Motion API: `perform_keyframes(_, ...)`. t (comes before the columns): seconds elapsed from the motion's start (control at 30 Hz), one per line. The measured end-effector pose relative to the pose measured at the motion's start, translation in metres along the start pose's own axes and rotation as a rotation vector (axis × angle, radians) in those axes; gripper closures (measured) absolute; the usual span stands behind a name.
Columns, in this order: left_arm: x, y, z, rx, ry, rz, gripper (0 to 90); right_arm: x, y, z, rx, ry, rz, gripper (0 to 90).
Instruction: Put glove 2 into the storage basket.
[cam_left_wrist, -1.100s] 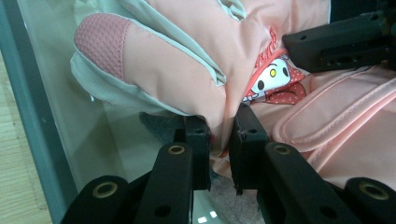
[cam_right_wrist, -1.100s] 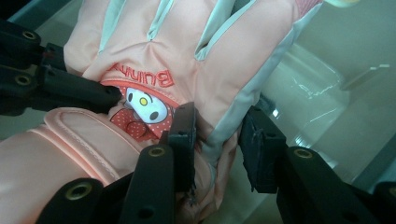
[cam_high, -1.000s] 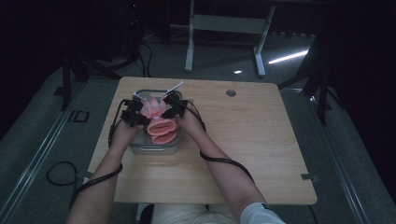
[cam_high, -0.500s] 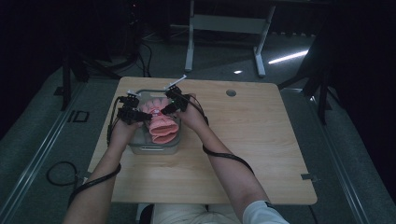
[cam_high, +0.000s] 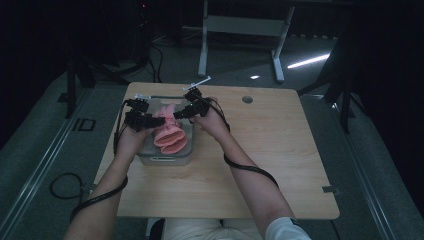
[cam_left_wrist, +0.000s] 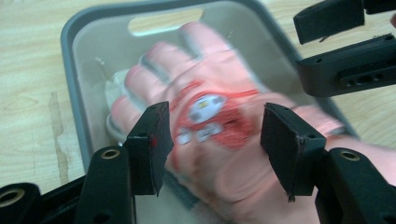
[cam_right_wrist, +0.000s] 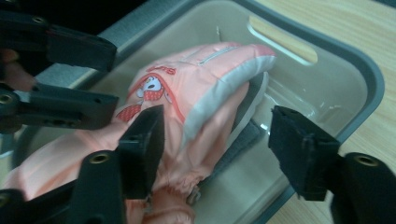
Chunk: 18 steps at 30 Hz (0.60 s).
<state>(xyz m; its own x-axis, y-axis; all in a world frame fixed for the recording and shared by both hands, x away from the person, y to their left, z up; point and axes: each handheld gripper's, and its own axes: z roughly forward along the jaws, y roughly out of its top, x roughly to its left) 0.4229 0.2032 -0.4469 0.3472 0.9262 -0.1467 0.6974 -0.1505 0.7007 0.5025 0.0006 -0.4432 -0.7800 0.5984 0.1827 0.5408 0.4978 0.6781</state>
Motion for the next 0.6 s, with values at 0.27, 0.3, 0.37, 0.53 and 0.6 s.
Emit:
perform_keyframes(0.27, -0.028, 0.004, -0.017, -0.077, -0.044, 0.048, 32.9, 0.001, -0.006, -0.024, -0.068, 0.027, -0.040, 20.9)
perform_keyframes(0.3, -0.032, 0.003, -0.017, -0.082, -0.069, 0.061, 29.3, 0.000, -0.008, -0.027, -0.070, 0.030, -0.047, 20.9)
perform_keyframes(0.37, -0.040, 0.002, -0.018, -0.072, -0.078, 0.088, 14.2, -0.002, -0.011, -0.033, -0.076, 0.014, -0.065, 20.7)
perform_keyframes(0.53, -0.062, -0.001, -0.022, -0.099, -0.066, 0.139, 9.8, -0.008, -0.020, -0.048, -0.089, 0.001, -0.065, 19.6)
perform_keyframes(0.6, -0.072, -0.002, -0.023, -0.106, -0.084, 0.154, 2.4, -0.009, -0.025, -0.053, -0.093, 0.002, -0.065, 19.4)
